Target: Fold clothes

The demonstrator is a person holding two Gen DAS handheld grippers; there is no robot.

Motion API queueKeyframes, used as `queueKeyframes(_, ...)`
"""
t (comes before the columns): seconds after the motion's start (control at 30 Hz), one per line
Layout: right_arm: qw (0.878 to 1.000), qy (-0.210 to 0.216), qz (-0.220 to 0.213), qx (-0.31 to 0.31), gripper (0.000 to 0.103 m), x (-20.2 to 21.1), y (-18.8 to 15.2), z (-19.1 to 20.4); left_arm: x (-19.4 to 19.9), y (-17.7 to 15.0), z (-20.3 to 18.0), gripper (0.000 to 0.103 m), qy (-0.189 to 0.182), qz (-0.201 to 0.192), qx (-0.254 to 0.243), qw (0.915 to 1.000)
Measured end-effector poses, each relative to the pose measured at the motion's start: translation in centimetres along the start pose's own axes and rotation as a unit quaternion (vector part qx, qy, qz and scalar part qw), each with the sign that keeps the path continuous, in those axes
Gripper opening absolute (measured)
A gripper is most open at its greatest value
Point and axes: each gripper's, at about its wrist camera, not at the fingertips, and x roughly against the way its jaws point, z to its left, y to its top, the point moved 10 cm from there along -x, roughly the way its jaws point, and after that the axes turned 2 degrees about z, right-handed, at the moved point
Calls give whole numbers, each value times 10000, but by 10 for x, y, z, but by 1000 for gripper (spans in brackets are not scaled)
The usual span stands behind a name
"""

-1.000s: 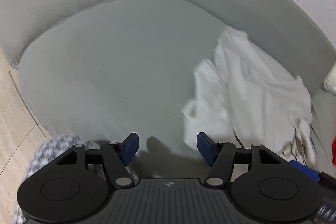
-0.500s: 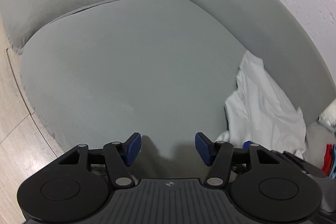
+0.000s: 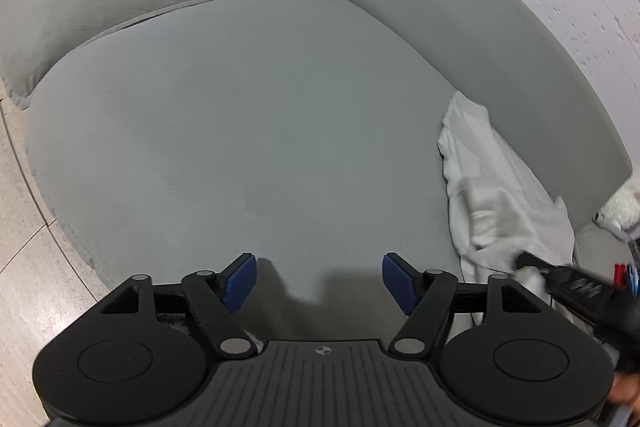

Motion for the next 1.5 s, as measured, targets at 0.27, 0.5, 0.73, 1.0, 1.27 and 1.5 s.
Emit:
queueKeyframes(0.27, 9770, -520, 747, -1927, 54, 24, -52, -119, -8, -21, -69, 68, -561, 160, -669, 9960)
queueKeyframes(0.5, 9837, 171, 435, -1736, 54, 46, -54, -104, -35, -28, -134, 61, -631, -5, -1220, 9905)
queueKeyframes(0.73, 9928, 290, 182, -1147, 53, 50, -48, -103, -53, -41, -164, 62, -583, 140, -1554, 9860)
queueKeyframes(1.0, 9879, 261, 275, -1505, 54, 34, -50, -130, -76, -43, -181, 37, -593, 143, -1707, 9834)
queueKeyframes(1.27, 9839, 219, 368, -1732, 55, 26, -59, -142, -87, -50, -184, 11, -169, 116, -2280, 9735)
queueKeyframes(1.5, 9848, 146, 349, -1696, 56, 33, -59, -140, -58, -25, -175, 5, -315, -216, -1992, 9792)
